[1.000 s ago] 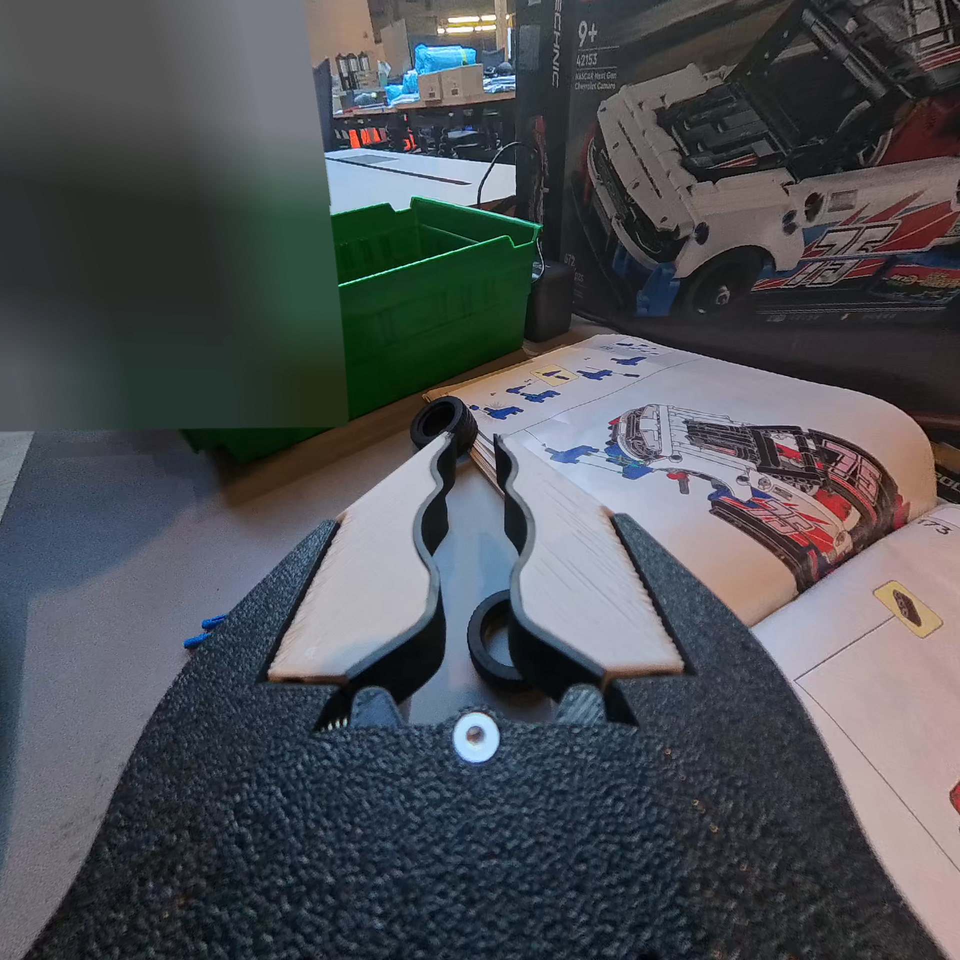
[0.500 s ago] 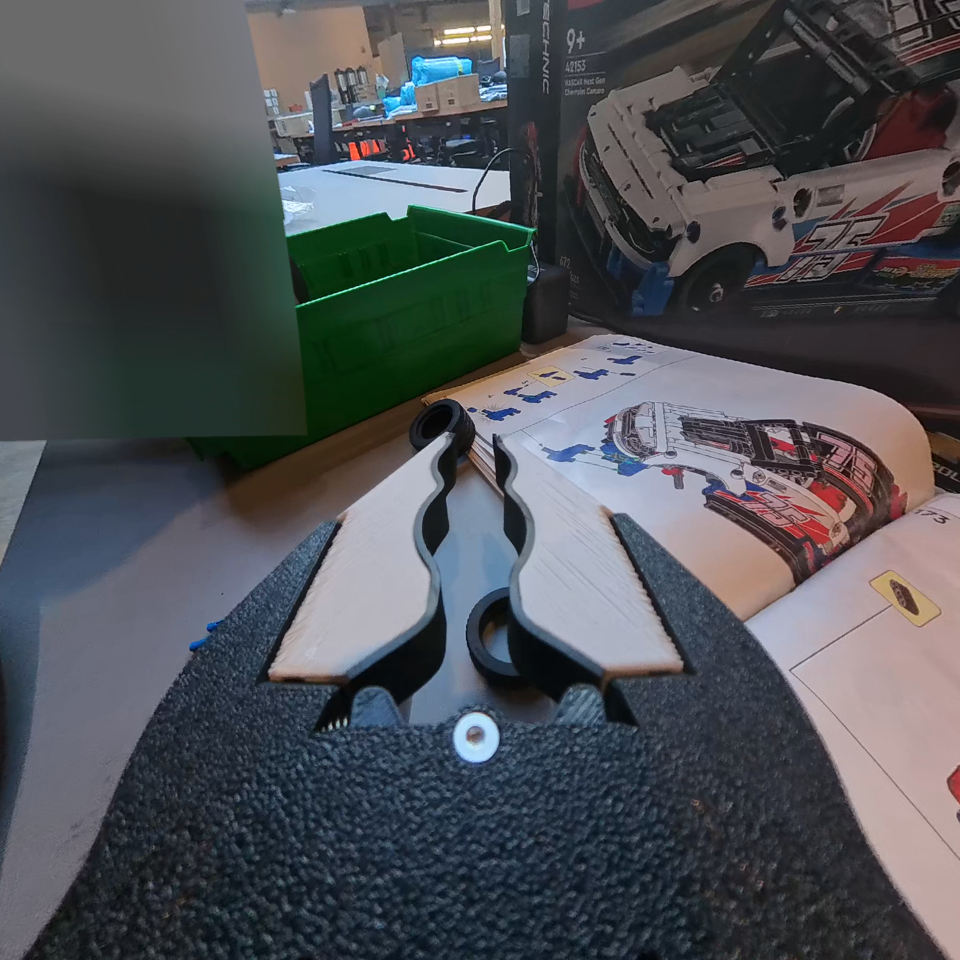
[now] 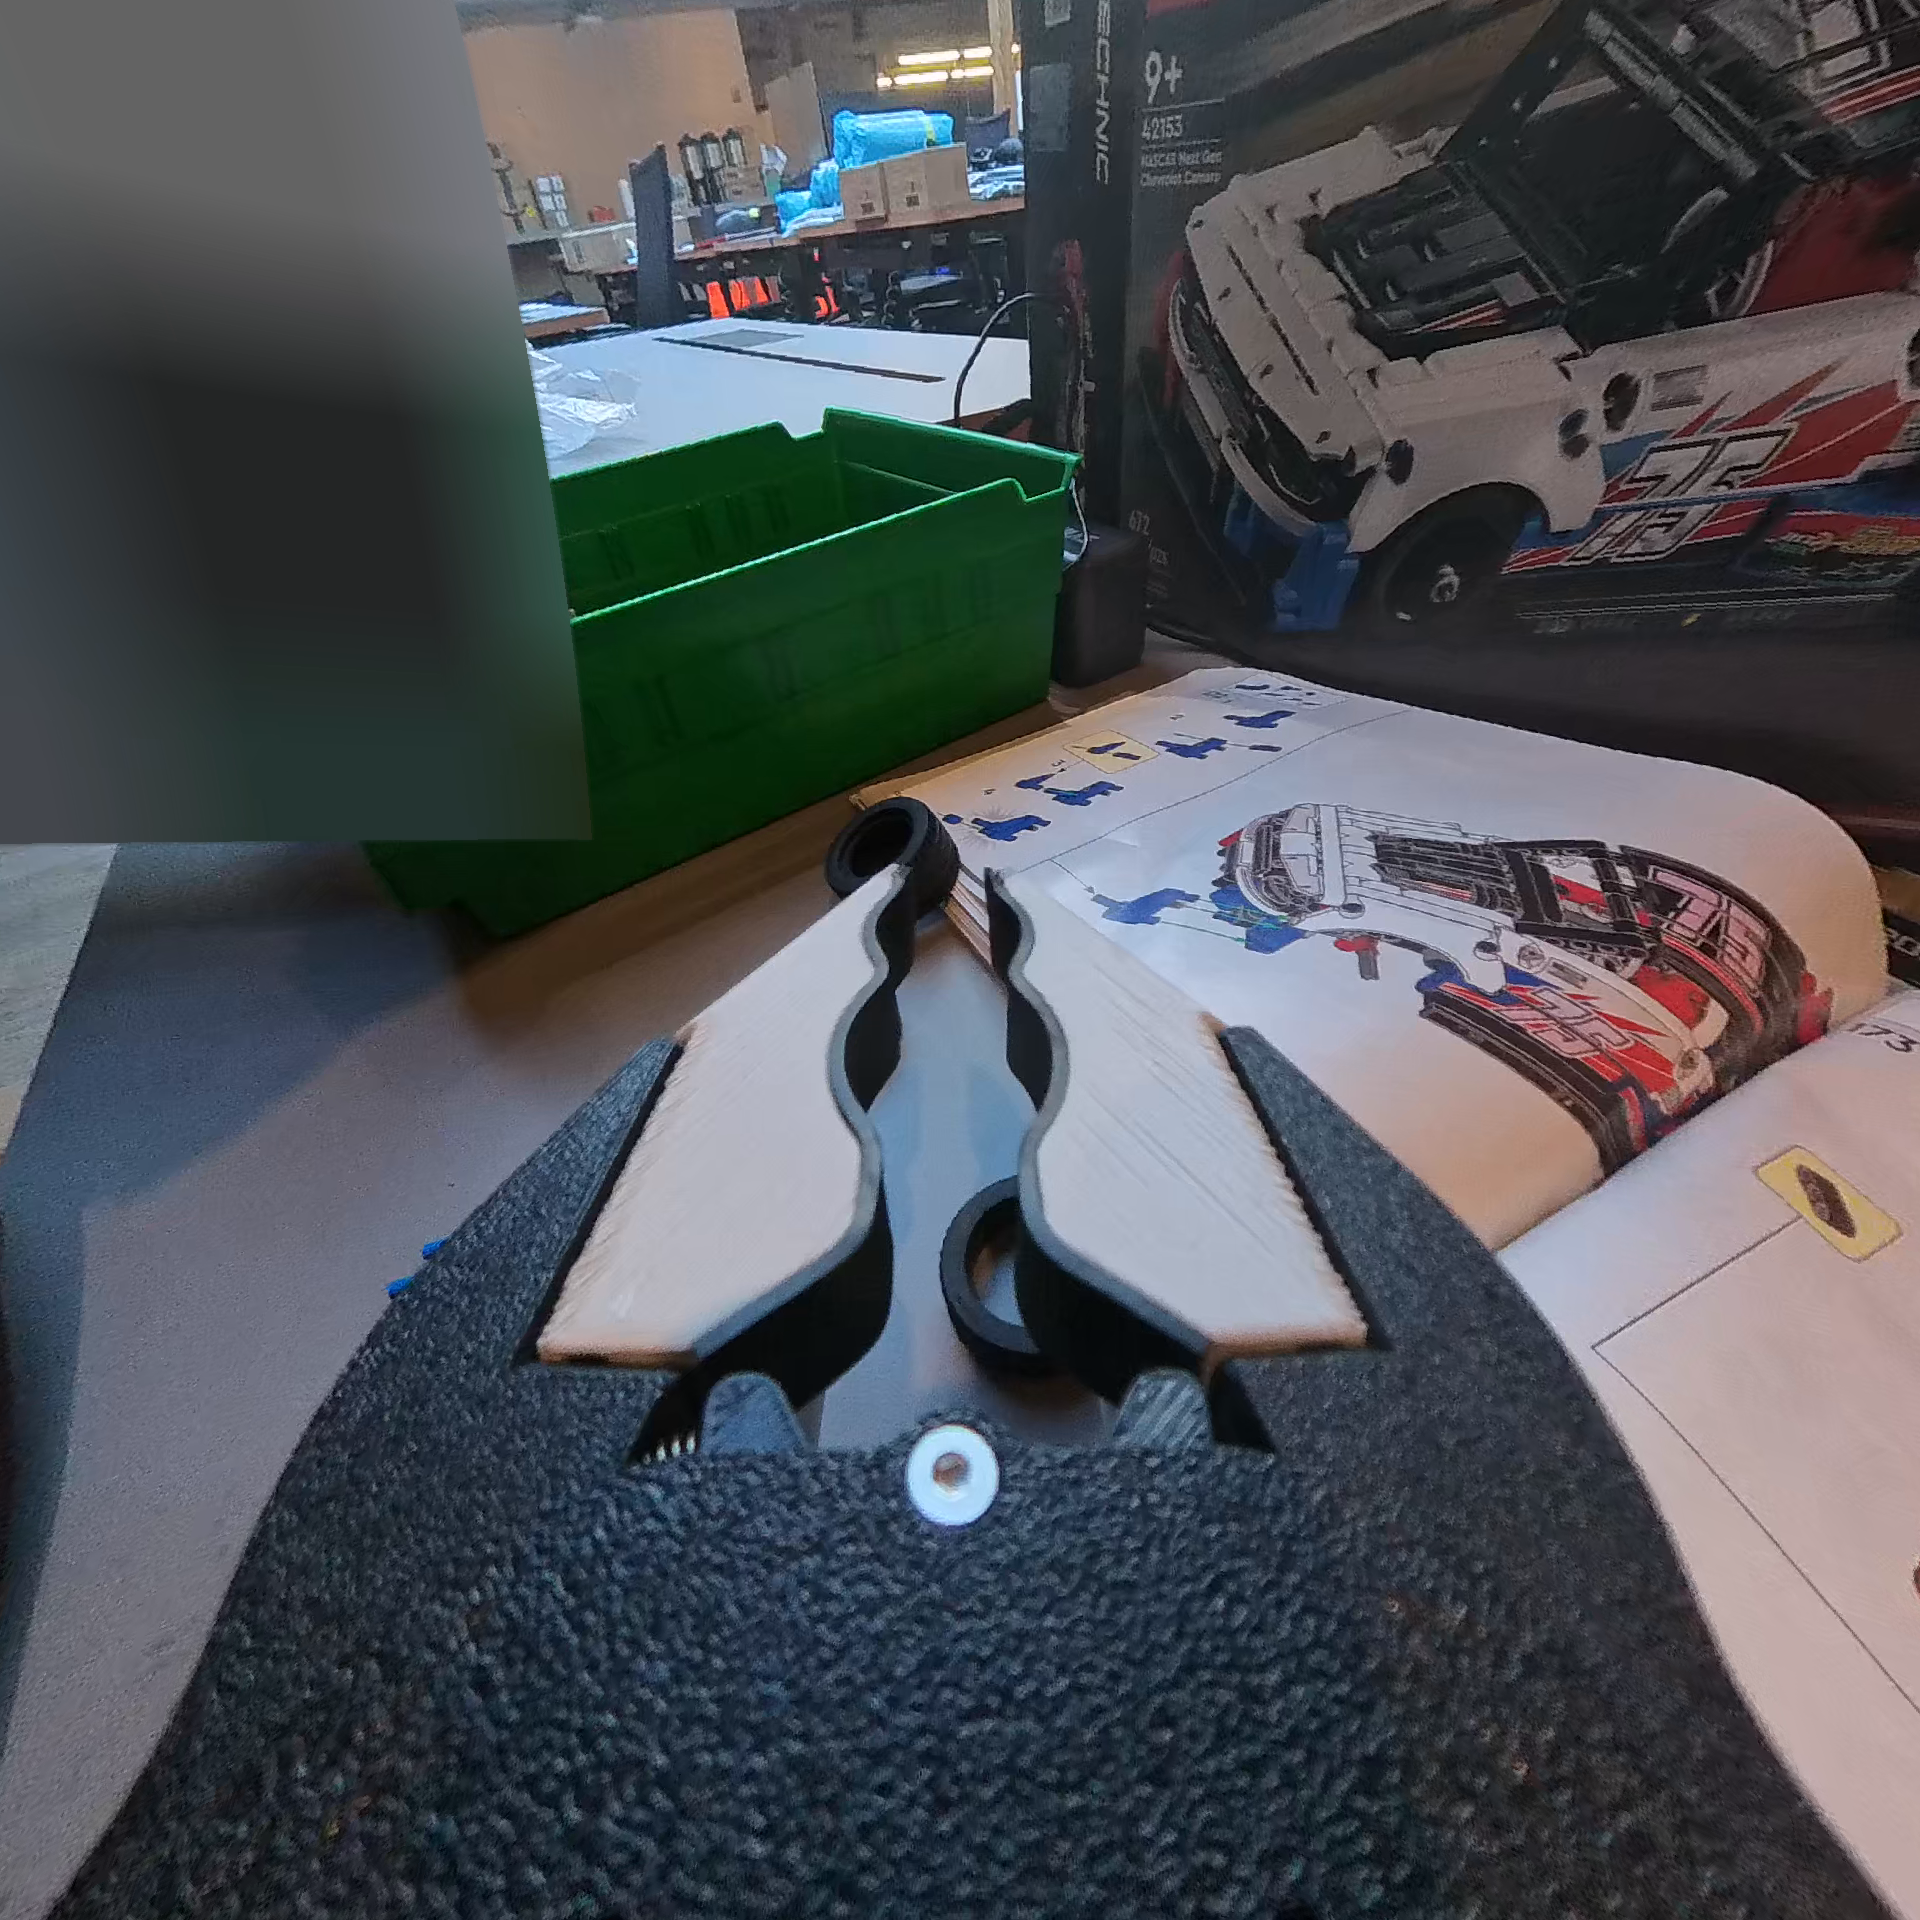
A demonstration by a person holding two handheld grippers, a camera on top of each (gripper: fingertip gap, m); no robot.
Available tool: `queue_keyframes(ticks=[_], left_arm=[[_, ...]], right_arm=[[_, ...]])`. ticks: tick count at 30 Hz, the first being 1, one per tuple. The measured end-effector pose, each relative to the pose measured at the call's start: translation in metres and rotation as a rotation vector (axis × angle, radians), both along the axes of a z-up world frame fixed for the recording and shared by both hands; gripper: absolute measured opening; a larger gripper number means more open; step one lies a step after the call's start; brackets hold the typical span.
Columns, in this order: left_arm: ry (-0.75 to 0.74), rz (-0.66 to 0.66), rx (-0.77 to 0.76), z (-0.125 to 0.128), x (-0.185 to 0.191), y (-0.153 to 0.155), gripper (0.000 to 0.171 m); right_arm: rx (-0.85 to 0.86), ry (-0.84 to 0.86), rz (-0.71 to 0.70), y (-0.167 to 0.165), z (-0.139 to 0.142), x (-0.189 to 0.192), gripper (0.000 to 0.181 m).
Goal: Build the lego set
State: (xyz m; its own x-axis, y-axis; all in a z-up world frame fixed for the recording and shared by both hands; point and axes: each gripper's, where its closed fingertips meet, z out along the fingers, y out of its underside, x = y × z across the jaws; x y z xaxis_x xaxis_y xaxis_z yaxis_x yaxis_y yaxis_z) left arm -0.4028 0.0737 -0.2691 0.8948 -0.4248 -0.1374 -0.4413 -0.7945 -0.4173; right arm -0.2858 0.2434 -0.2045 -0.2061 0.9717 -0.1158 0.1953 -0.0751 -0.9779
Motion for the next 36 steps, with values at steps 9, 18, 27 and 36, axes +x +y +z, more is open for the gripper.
queue_keyframes(ticks=[9,18,27,36], left_arm=[[-0.012,-0.06,-0.084,-0.016,0.005,0.007,0.005],[-0.004,-0.024,-0.093,-0.013,-0.002,0.005,0.001],[-0.053,0.08,0.223,0.091,0.031,0.01,0.001],[-0.256,0.132,0.097,0.025,0.147,0.037,0.001]], right_arm=[[0.003,0.003,0.002,-0.001,0.001,0.002,0.013],[-0.004,0.008,0.007,-0.001,0.002,0.002,0.013],[0.02,0.019,0.016,-0.007,0.008,0.005,0.013],[0.07,0.046,0.02,-0.015,0.018,0.012,0.013]])
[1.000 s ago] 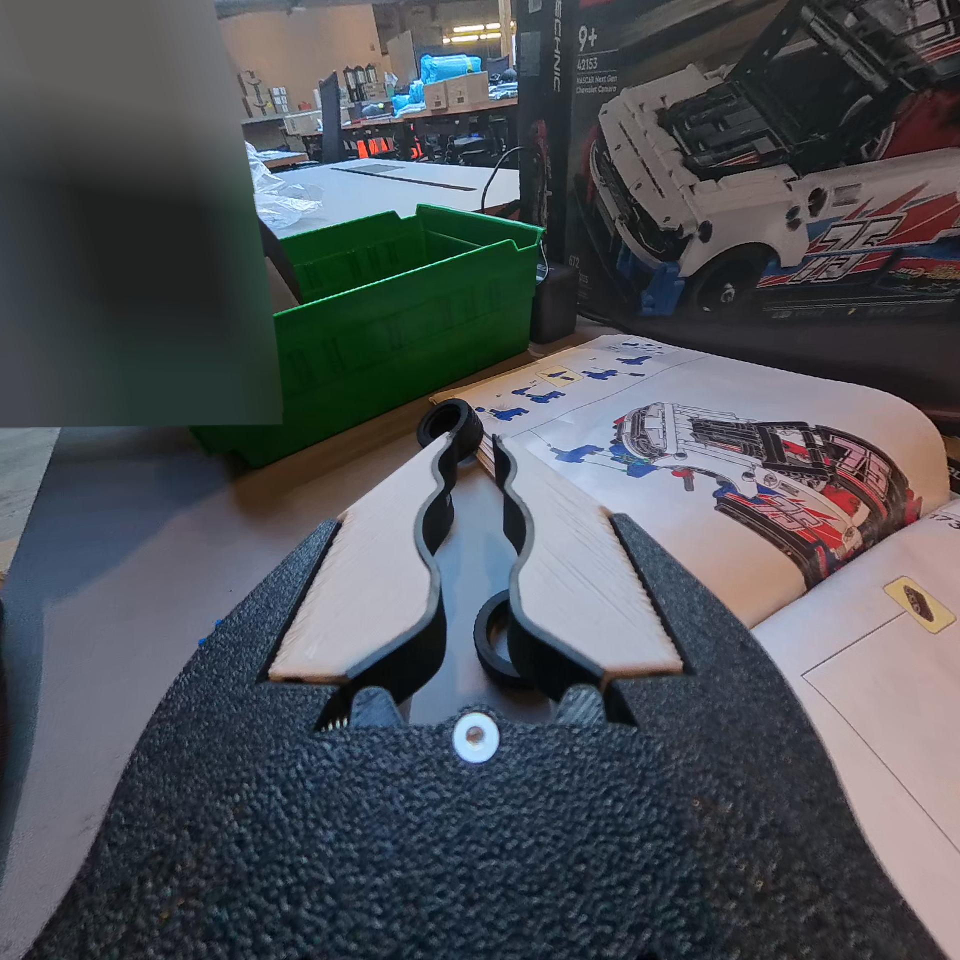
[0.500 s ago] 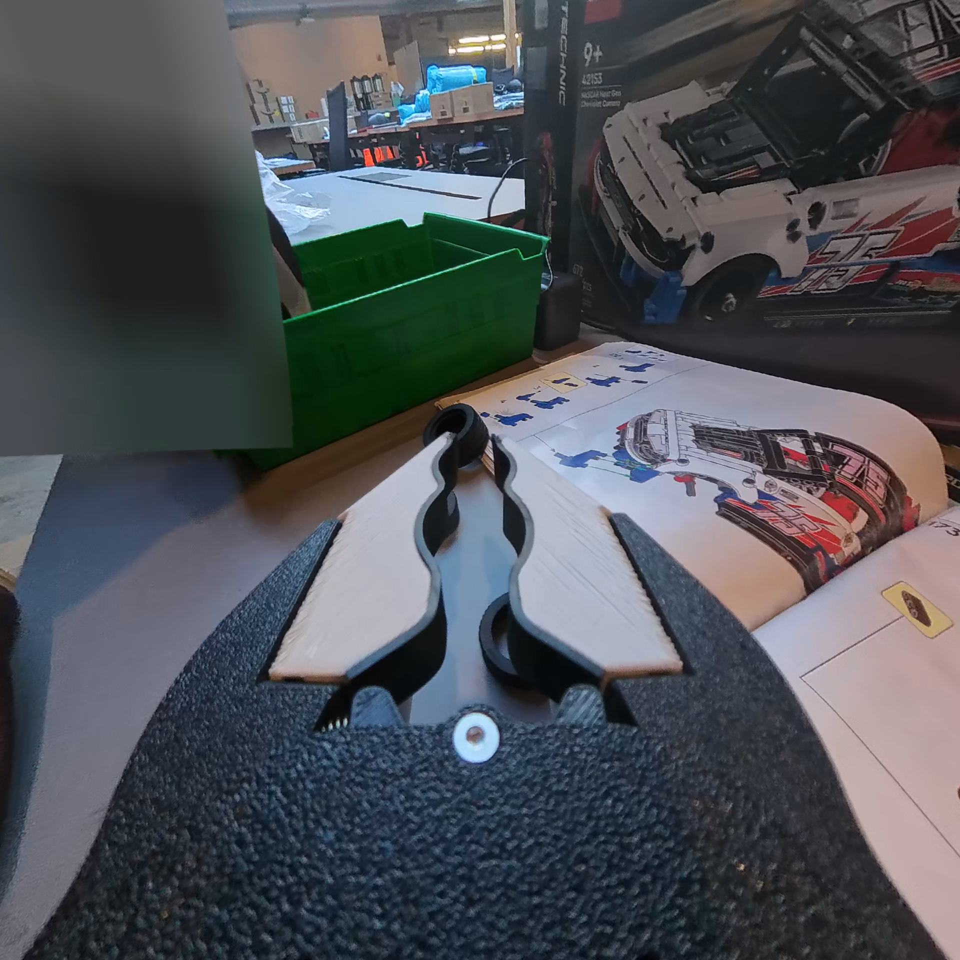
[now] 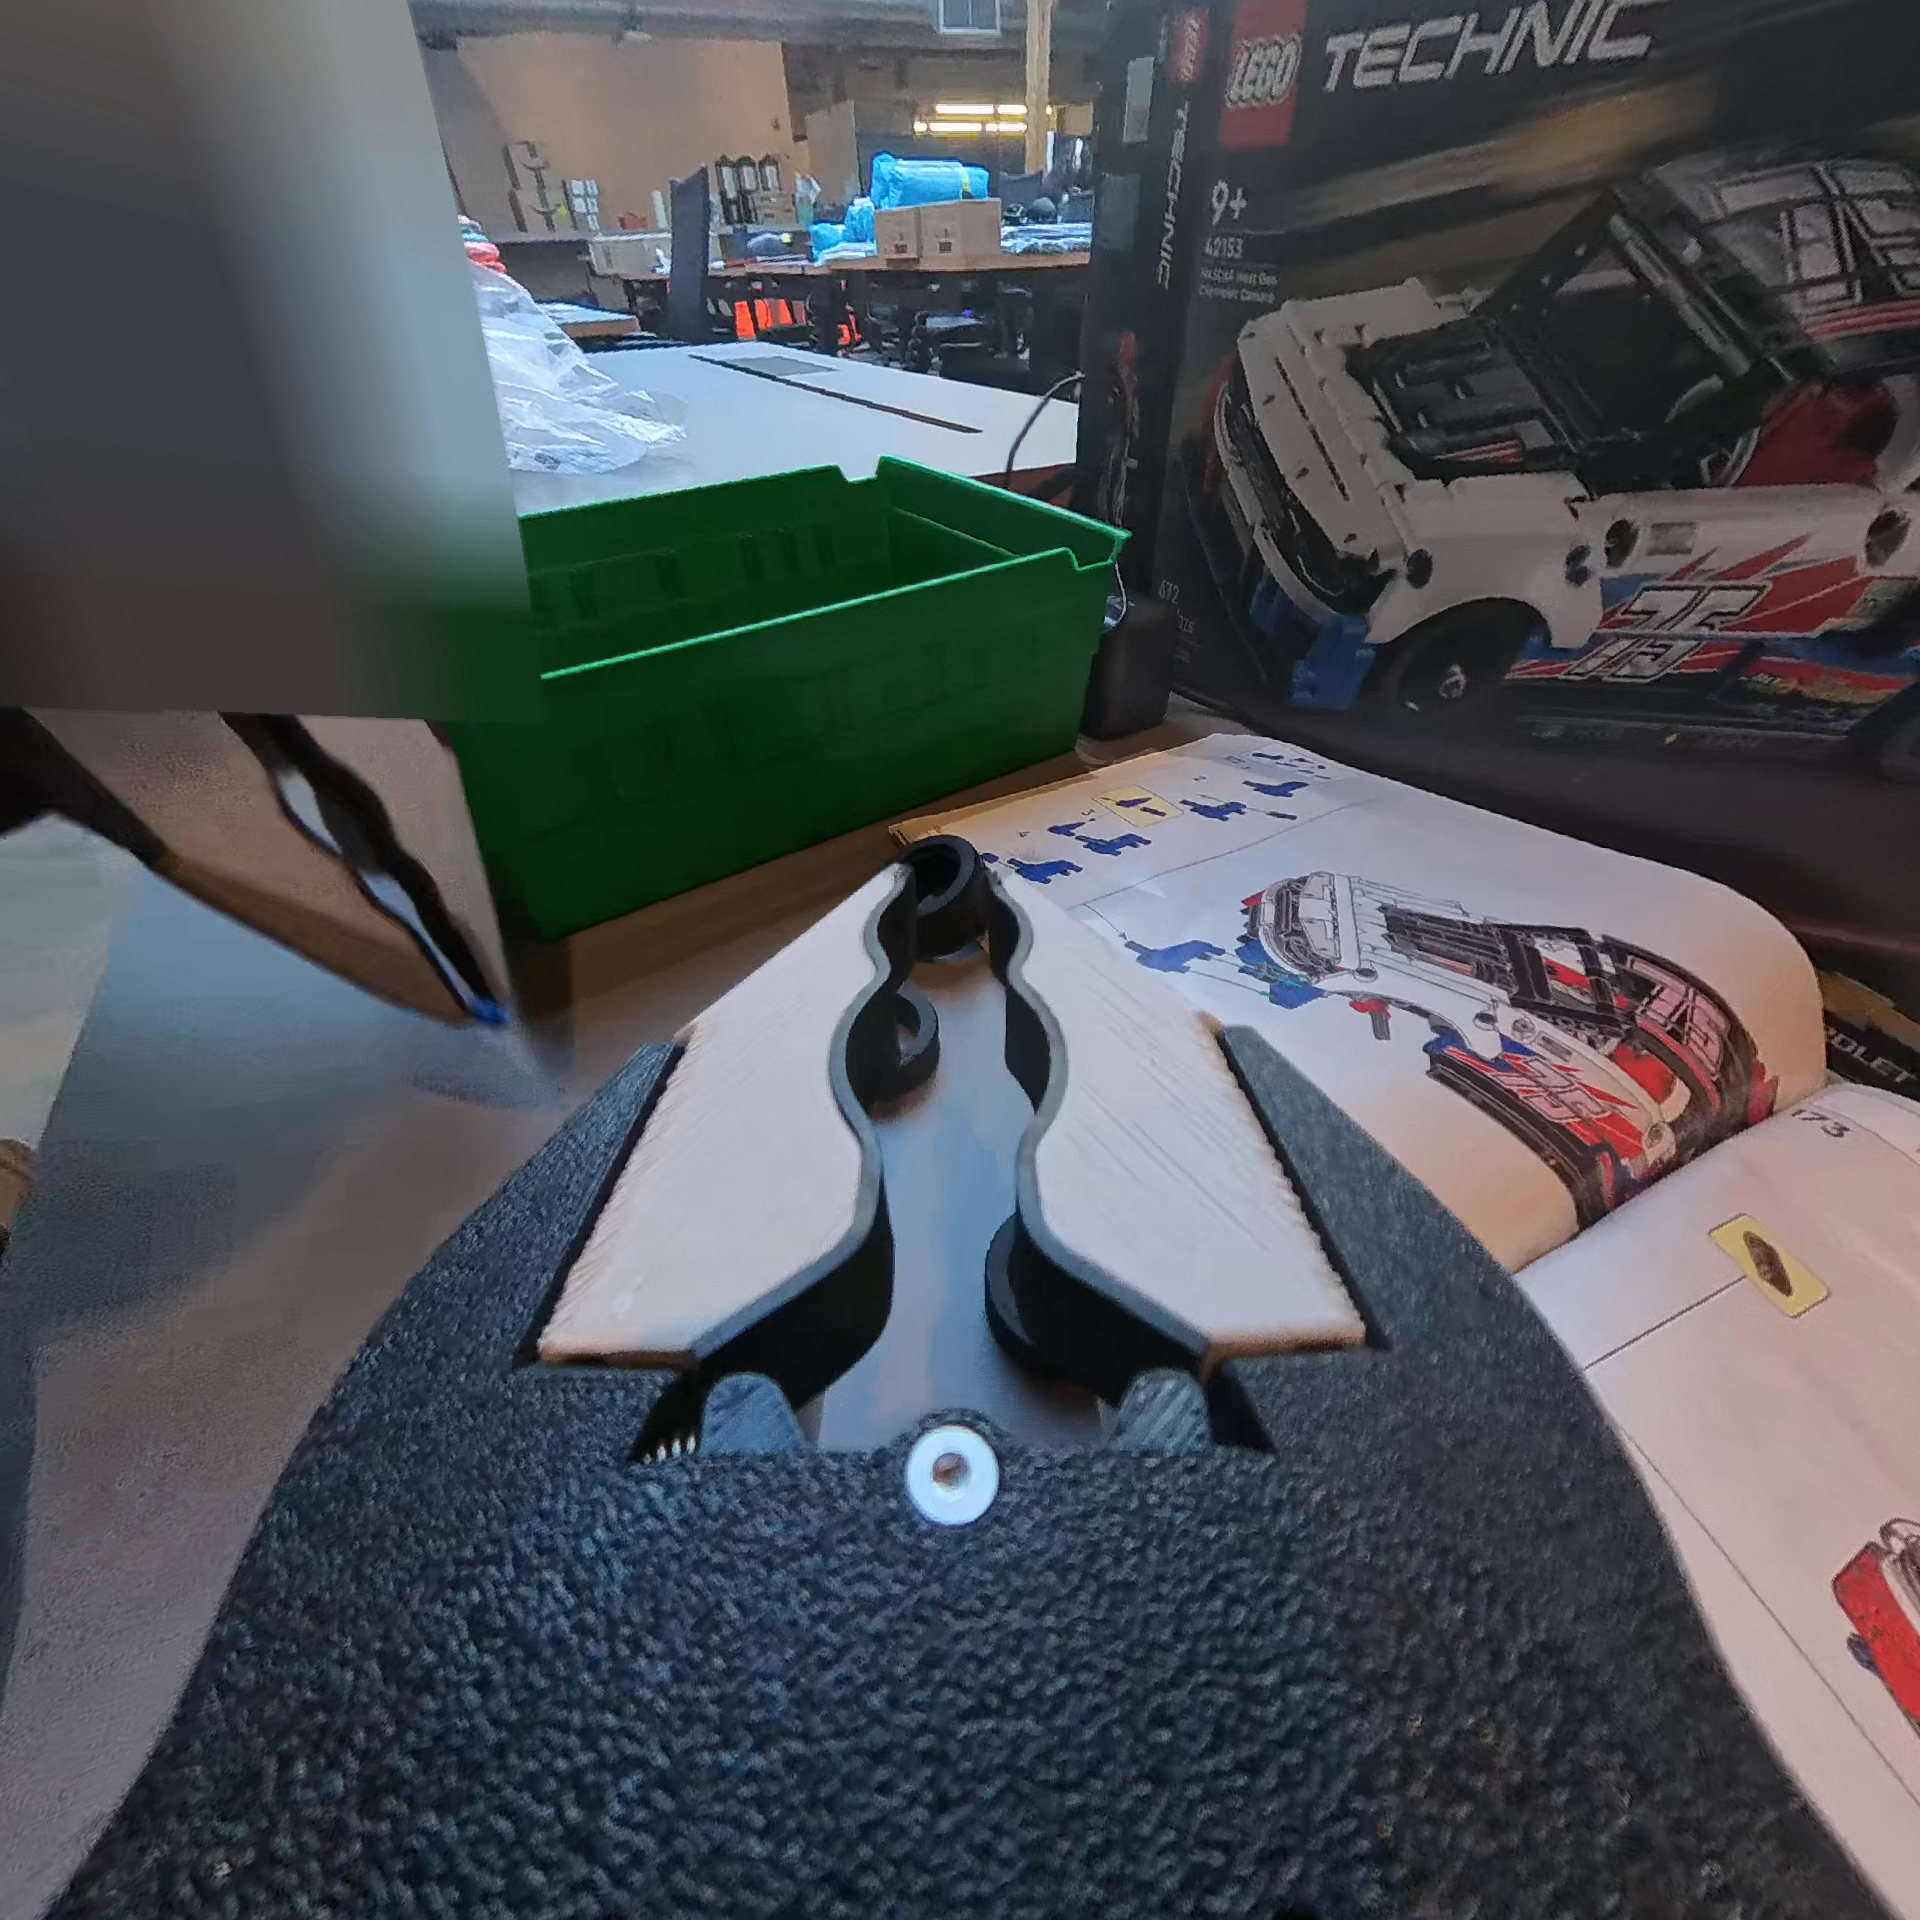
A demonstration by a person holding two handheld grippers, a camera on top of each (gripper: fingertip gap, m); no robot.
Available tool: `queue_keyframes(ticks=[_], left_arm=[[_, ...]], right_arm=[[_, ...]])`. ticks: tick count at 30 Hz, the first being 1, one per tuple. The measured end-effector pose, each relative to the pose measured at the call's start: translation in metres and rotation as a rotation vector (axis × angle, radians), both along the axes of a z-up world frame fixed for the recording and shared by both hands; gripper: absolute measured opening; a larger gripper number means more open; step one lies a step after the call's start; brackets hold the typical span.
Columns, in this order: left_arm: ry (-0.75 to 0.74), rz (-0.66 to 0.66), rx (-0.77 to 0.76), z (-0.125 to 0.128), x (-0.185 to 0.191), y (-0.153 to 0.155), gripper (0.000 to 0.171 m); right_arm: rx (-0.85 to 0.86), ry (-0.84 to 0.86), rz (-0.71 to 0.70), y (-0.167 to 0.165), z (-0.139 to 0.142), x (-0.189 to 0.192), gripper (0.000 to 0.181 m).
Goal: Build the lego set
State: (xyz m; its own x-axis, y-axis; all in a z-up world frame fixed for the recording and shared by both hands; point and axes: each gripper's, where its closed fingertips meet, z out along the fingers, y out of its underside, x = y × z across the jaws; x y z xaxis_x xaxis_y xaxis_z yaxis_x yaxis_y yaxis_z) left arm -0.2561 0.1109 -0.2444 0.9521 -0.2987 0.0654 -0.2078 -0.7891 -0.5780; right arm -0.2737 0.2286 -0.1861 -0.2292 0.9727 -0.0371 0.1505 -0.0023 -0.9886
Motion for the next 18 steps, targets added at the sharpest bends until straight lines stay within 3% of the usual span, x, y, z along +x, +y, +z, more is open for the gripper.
queue_keyframes(ticks=[3,4,6,8,13,16,18], left_arm=[[-0.012,0.084,-0.108,-0.047,-0.002,-0.002,0.001],[-0.027,0.089,-0.087,-0.051,-0.001,0.001,0.001],[-0.057,0.094,-0.085,-0.05,0.002,0.001,0.001],[-0.057,0.083,-0.081,-0.05,0.004,0.001,0.015],[-0.065,0.081,-0.065,-0.045,0.004,-0.001,0.015],[-0.09,0.088,-0.045,-0.029,0.005,-0.01,0.021],[-0.084,0.071,-0.005,-0.005,0.005,-0.024,0.021]], right_arm=[[0.018,0.013,-0.001,-0.002,0.004,0.002,0.012],[0.019,0.014,0.002,-0.003,0.004,0.002,0.012],[0.023,0.013,0.009,-0.005,0.004,0.002,0.012],[0.029,0.012,0.013,-0.007,0.004,0.002,0.011],[0.04,0.005,0.013,-0.008,0.002,0.001,0.011],[0.03,-0.001,0.007,-0.005,-0.001,0.0,0.011],[0.024,-0.007,0.0,-0.003,-0.002,0.0,0.01]])
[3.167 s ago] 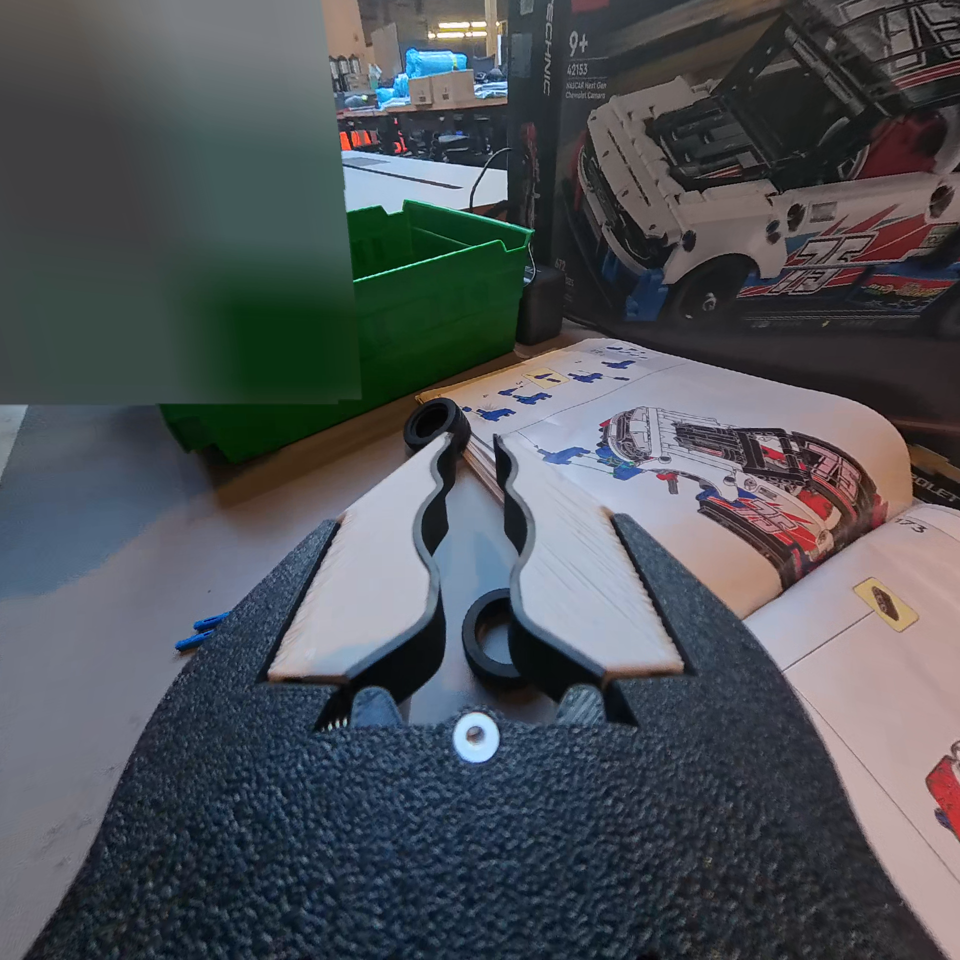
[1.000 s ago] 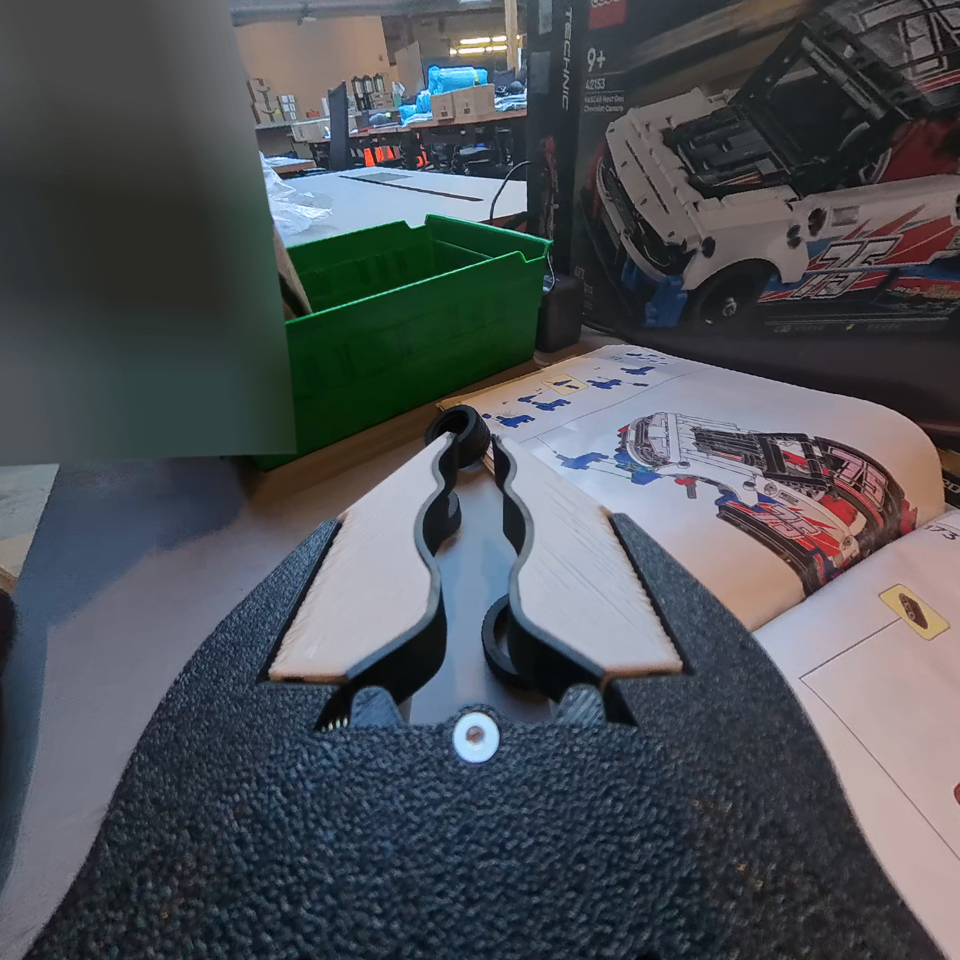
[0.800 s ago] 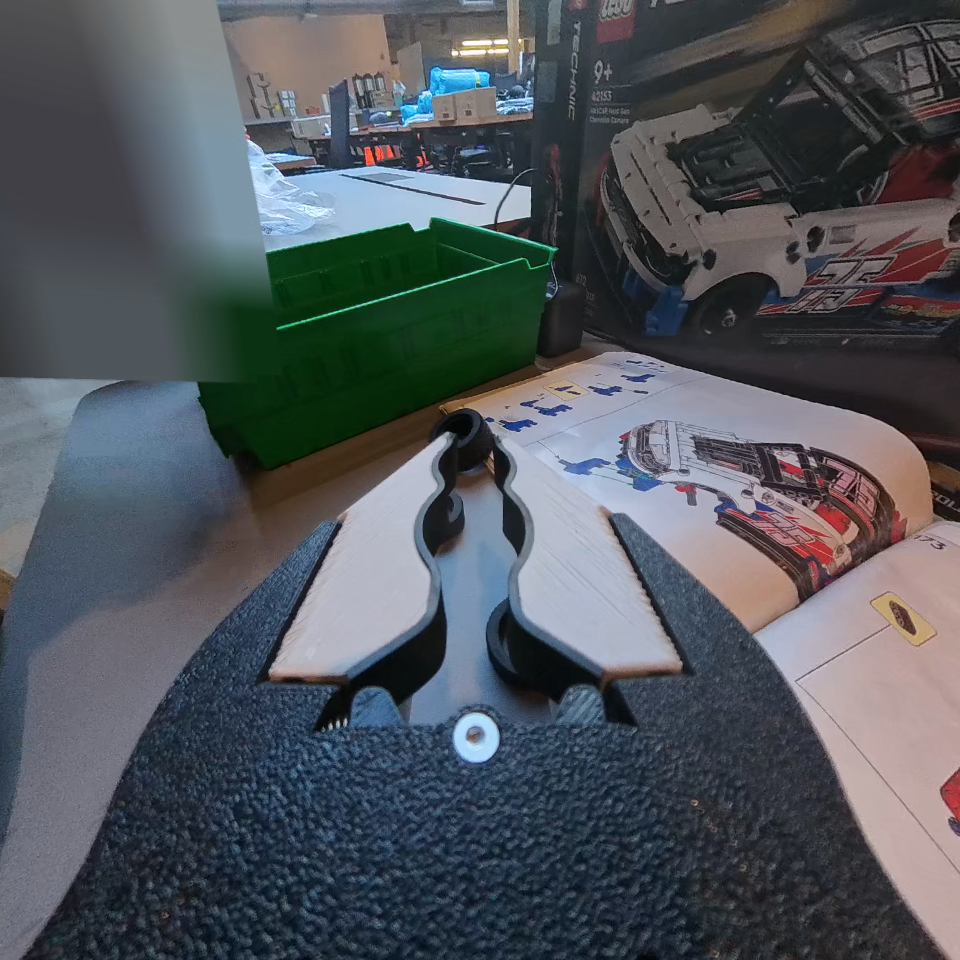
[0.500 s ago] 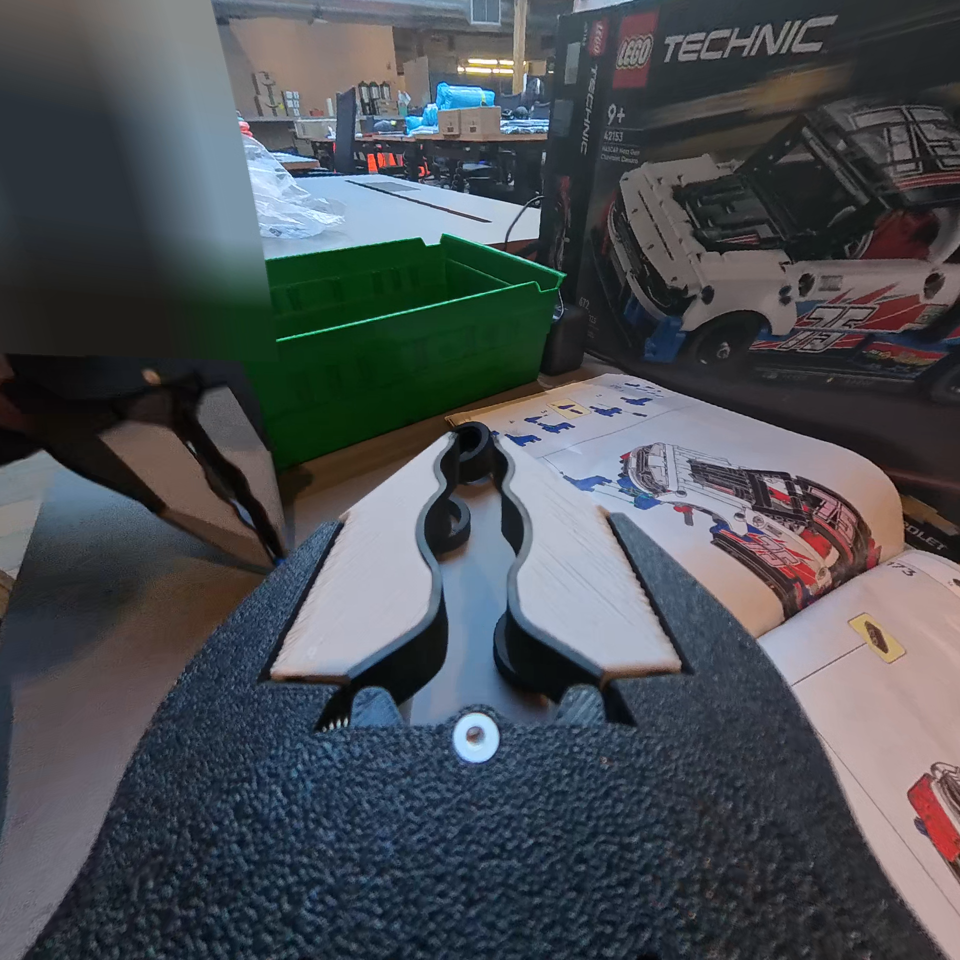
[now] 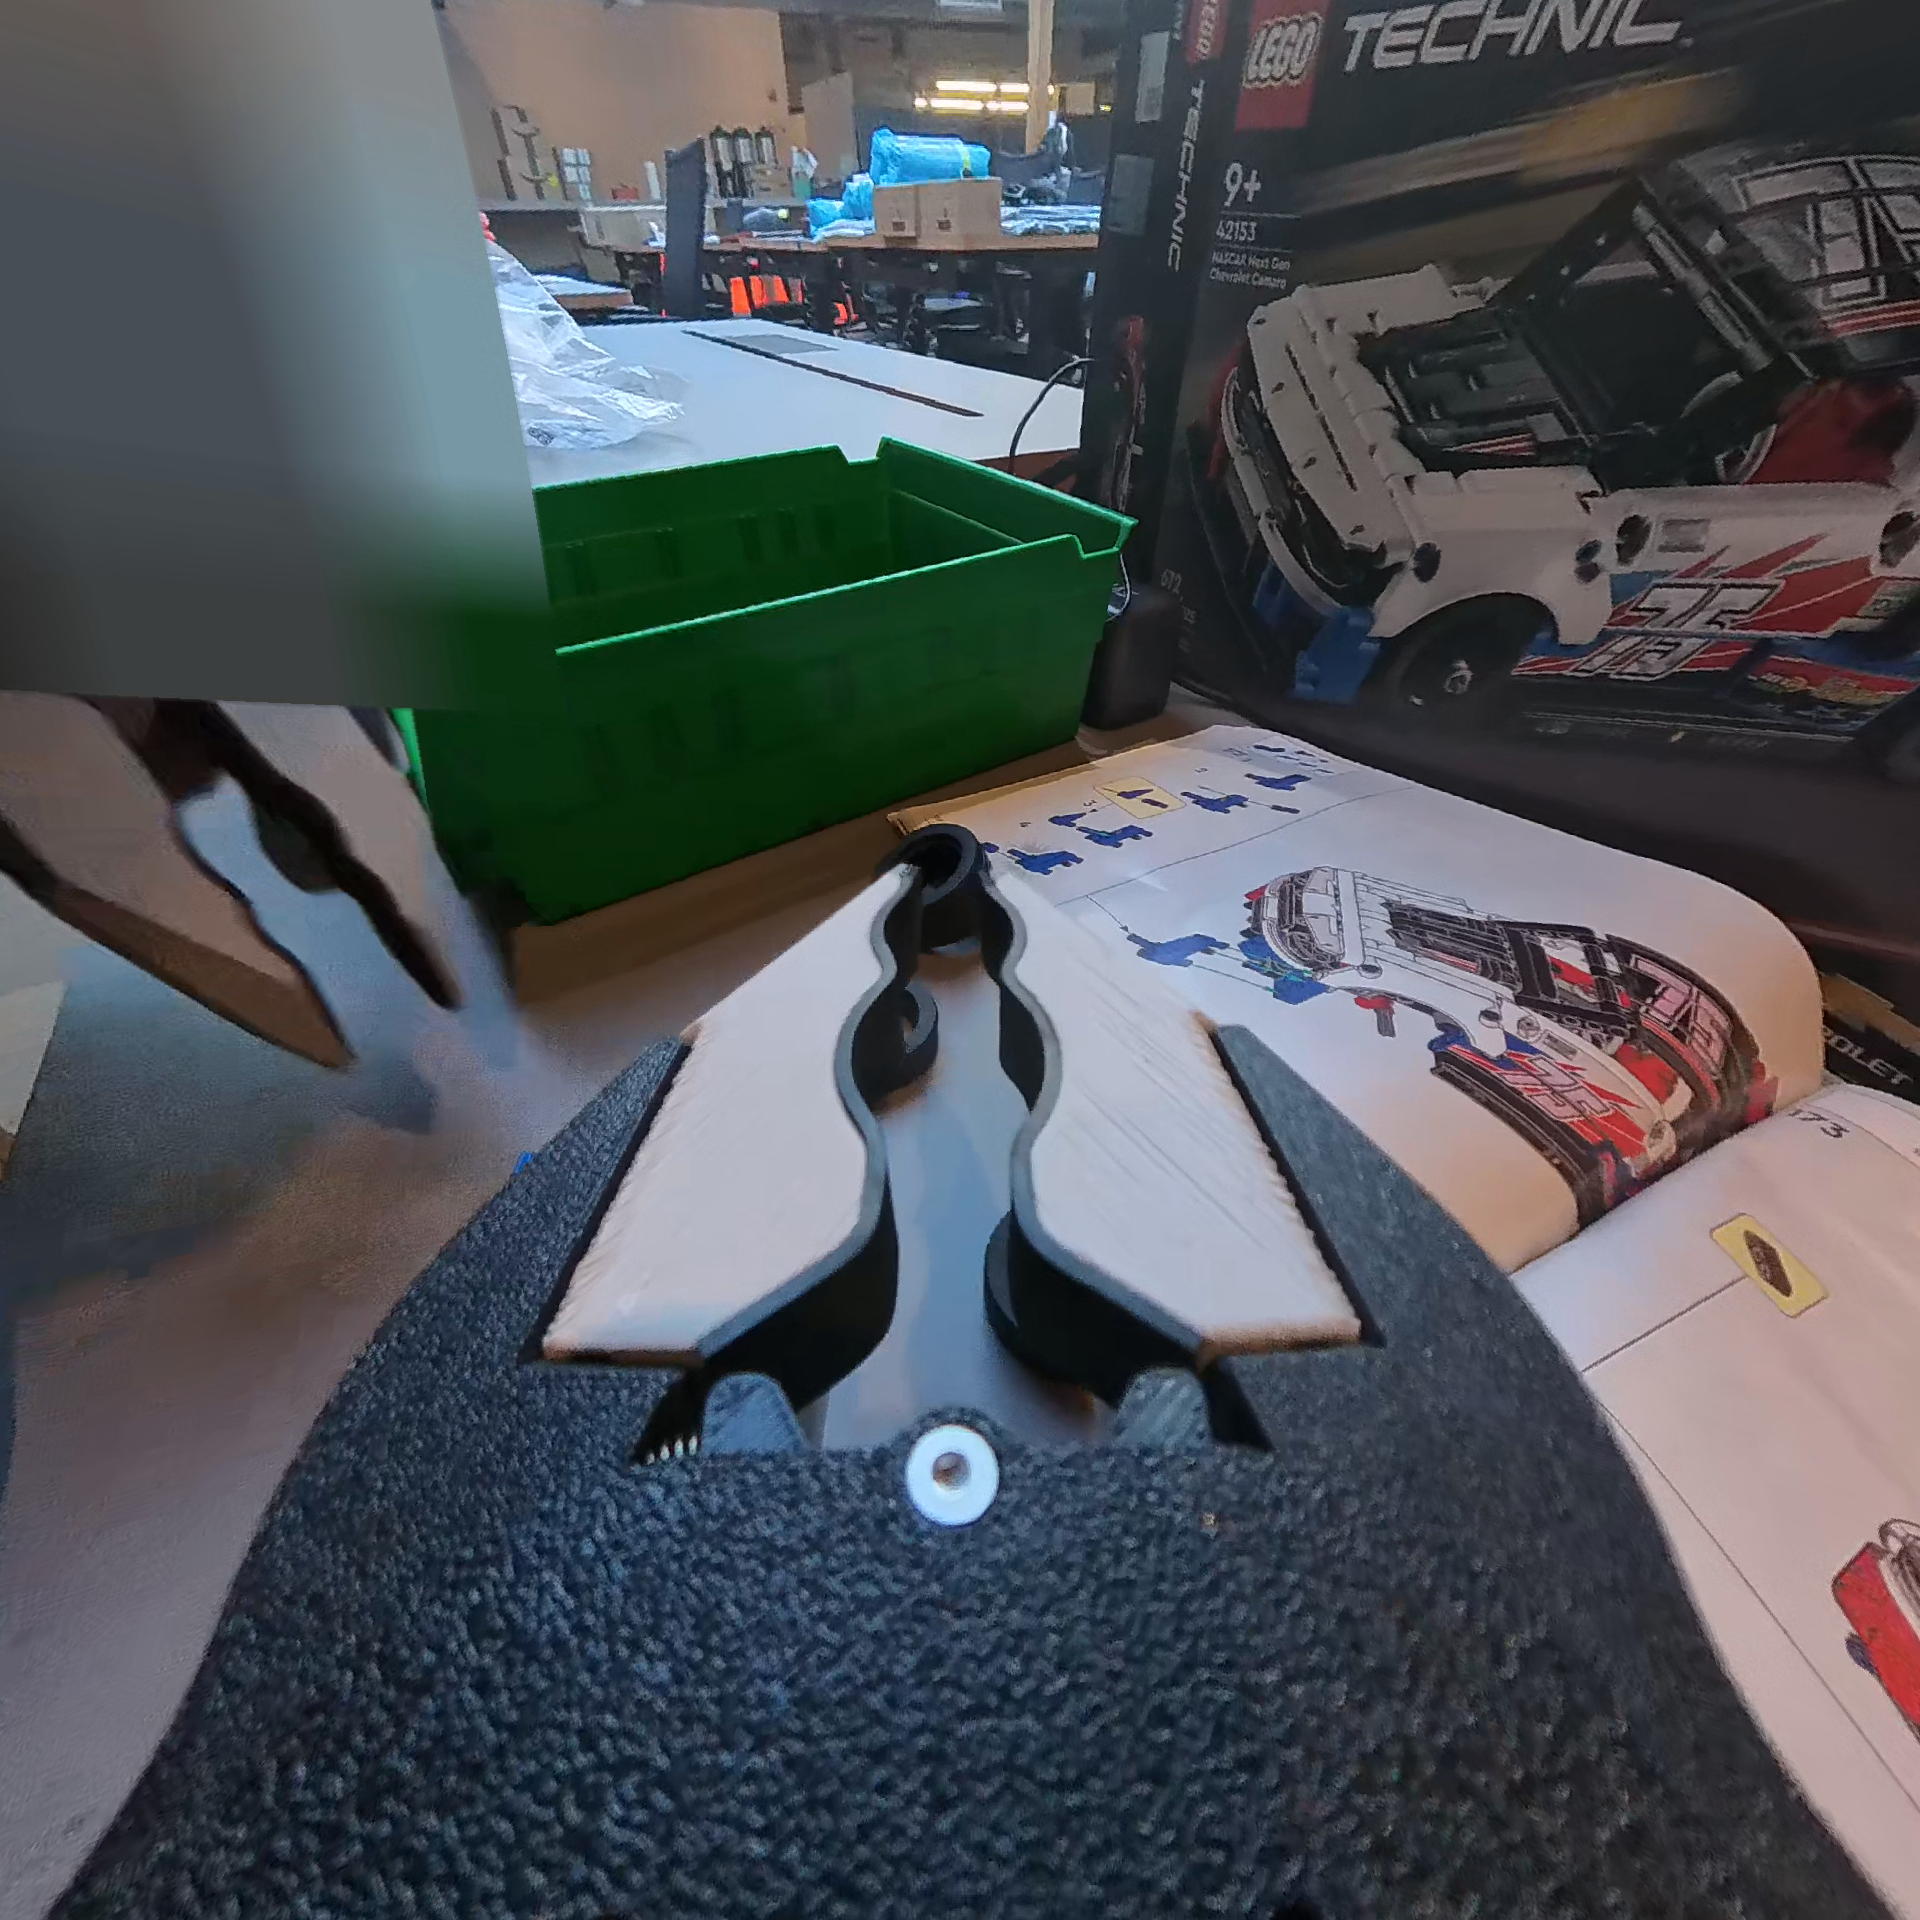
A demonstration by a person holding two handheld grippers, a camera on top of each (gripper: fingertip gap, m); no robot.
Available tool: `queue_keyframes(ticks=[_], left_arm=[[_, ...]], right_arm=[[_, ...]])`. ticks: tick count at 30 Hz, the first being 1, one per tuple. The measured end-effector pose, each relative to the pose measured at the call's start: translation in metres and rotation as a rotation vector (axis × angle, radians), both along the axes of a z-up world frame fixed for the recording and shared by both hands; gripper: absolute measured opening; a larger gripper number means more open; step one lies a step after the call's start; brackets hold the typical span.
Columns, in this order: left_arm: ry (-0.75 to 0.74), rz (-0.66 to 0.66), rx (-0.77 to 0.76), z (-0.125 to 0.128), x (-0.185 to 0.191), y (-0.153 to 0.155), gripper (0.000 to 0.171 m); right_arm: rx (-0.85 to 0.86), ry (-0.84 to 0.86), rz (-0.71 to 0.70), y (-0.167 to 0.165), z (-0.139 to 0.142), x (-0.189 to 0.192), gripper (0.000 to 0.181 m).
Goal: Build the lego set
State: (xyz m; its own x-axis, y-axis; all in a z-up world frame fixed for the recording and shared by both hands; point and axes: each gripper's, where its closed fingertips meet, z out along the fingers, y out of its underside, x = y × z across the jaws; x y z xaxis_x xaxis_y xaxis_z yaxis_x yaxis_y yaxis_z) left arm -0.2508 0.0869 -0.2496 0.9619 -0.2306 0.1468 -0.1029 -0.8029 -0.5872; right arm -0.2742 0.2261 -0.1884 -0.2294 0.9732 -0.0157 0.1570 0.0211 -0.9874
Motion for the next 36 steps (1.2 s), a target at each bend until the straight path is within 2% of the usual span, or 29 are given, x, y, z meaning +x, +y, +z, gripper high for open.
queue_keyframes(ticks=[2,5,8,10,12,15,21,25,28,34,36], left_arm=[[0.008,0.006,0.05,0.029,-0.011,-0.016,0.019],[0.135,0.08,0.066,0.061,-0.07,-0.041,0.018],[0.274,0.132,-0.04,0.058,-0.135,-0.062,0.016],[0.282,0.133,-0.091,0.044,-0.155,-0.06,0.015],[0.221,0.07,-0.148,0.022,-0.15,-0.054,0.014],[0.247,-0.012,-0.24,-0.009,-0.15,-0.048,0.011],[0.247,-0.107,-0.397,-0.036,-0.145,-0.049,0.011],[0.29,-0.142,-0.456,-0.045,-0.146,-0.051,0.004],[0.254,-0.17,-0.429,-0.045,-0.138,-0.046,0.001],[0.232,-0.128,-0.397,-0.043,-0.142,-0.045,0.001],[0.262,-0.093,-0.363,-0.032,-0.149,-0.045,0.001]], right_arm=[[-0.009,0.0,-0.003,0.002,0.0,0.0,0.01],[-0.021,0.012,0.001,0.001,0.003,0.0,0.01],[-0.021,-0.002,0.01,-0.002,-0.002,-0.002,0.01],[-0.015,-0.024,0.013,-0.003,-0.007,-0.005,0.01],[-0.008,-0.03,0.005,-0.002,-0.009,-0.006,0.01],[-0.014,-0.026,-0.014,0.003,-0.008,-0.005,0.01],[-0.044,-0.018,-0.022,0.01,-0.006,-0.003,0.01],[-0.041,-0.006,-0.017,0.008,-0.003,-0.002,0.01],[-0.037,0.0,-0.015,0.007,-0.001,-0.001,0.009],[-0.034,0.006,-0.015,0.007,0.001,0.0,0.01],[-0.028,0.002,-0.016,0.007,0.0,0.0,0.01]])
